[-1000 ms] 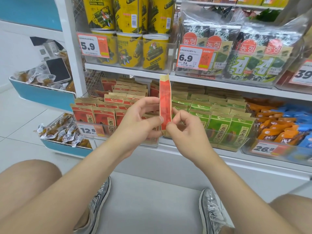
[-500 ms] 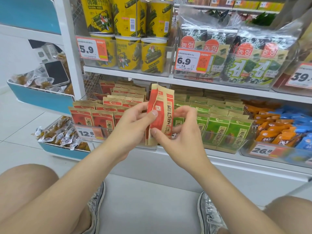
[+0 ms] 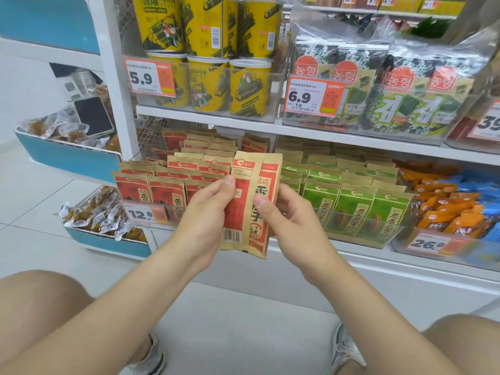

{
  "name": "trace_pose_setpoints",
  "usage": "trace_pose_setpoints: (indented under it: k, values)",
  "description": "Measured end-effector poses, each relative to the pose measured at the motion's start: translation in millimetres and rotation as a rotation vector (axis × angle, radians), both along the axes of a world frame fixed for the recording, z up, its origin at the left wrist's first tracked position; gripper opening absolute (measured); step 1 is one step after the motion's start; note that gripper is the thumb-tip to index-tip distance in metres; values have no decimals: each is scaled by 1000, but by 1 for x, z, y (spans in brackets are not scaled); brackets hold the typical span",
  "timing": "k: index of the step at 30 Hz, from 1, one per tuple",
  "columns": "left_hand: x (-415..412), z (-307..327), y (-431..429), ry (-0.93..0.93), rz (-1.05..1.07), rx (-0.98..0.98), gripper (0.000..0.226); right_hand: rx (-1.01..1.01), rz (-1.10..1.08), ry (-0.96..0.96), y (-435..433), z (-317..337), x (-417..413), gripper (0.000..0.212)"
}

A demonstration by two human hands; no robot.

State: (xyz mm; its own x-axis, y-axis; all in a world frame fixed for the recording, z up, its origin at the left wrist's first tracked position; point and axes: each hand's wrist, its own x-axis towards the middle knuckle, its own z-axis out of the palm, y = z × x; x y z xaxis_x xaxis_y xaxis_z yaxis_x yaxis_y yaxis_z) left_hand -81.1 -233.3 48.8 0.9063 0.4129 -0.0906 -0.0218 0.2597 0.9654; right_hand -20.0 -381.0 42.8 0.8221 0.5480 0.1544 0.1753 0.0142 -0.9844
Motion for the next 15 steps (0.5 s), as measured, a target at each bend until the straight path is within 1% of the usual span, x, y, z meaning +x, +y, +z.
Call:
trace_pose_setpoints:
  k: [2, 5, 7, 8, 9, 11, 12, 13, 14, 15]
  values:
    - [2, 1, -2, 11, 53, -43, 34, 25, 6, 48, 3, -2, -1, 26]
    - [5, 5, -3, 25, 79, -27, 28, 55, -37, 54, 6, -2, 1, 24]
    - [7, 8, -3, -27, 115, 7, 17, 92, -79, 46, 7, -3, 3, 22]
    - [7, 10, -2, -71, 136, 37, 18, 103, -99, 34, 7, -3, 3, 21]
    - [6, 11, -2, -118, 155, 91, 24, 107, -115, 18, 8, -4, 4, 20]
    - [7, 9, 0, -190, 178, 332, 31, 111, -147, -29, 8, -4, 5, 19]
    - [6, 7, 0, -201, 163, 462, 26, 107, -168, -80, 8, -5, 5, 19]
    - [4, 6, -1, -195, 135, 538, 17, 95, -194, -151, 9, -5, 4, 20]
    - [1, 6, -3, -176, 110, 550, 12, 74, -218, -229, 10, -4, 4, 22]
    - [-1, 6, -4, -156, 96, 519, 15, 52, -233, -296, 11, -4, 3, 24]
